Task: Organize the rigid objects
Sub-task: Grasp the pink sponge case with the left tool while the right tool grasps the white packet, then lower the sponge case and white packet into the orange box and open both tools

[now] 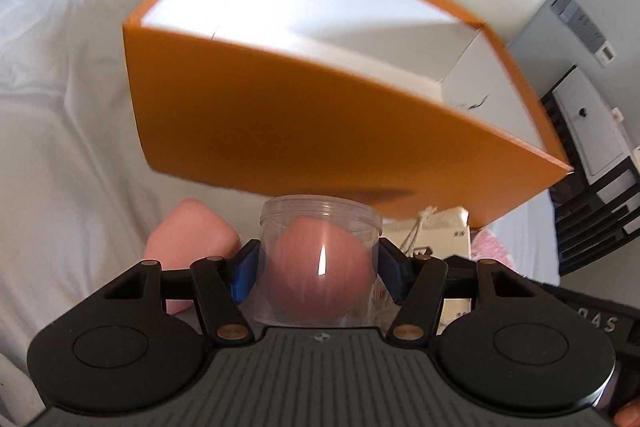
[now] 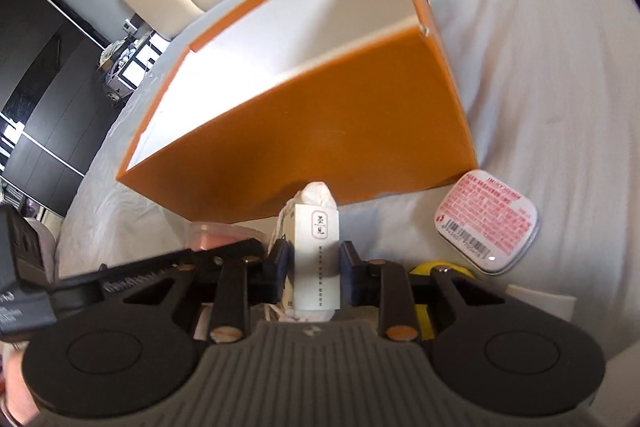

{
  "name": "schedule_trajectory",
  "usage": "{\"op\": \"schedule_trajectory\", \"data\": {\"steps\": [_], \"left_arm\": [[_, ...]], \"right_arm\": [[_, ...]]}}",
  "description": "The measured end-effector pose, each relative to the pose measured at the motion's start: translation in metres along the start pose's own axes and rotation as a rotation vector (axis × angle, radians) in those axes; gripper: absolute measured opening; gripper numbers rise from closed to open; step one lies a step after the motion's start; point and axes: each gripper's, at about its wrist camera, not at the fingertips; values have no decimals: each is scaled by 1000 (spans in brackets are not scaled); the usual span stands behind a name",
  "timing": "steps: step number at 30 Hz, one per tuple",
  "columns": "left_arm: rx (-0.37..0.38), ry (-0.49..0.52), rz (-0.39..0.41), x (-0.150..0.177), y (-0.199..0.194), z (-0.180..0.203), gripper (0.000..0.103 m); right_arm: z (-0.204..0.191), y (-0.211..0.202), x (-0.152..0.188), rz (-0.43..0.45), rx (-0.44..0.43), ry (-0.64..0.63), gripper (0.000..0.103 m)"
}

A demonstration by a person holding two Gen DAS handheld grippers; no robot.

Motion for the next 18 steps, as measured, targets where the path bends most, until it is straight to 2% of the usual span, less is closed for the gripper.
{"op": "schedule_trajectory", "data": {"steps": [9,14,18], "left_arm": [[65,34,132,-7,-55,1,70],[82,54,207,-28,-75,14,70],[87,63,267,-51,-84,18,70]], "right_arm": [[-7,-50,9,90,-4,-19,26],[-24,-76,-5,156,-48,-44,26],[-38,-96,-30,225,-87,-68,26]]}}
Point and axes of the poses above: each gripper's, at about its wrist camera, not at the fingertips, and y roughly the way its jaws point, z to its right, x to its underside, and after that the axes turned 12 degrees about -x, right-handed
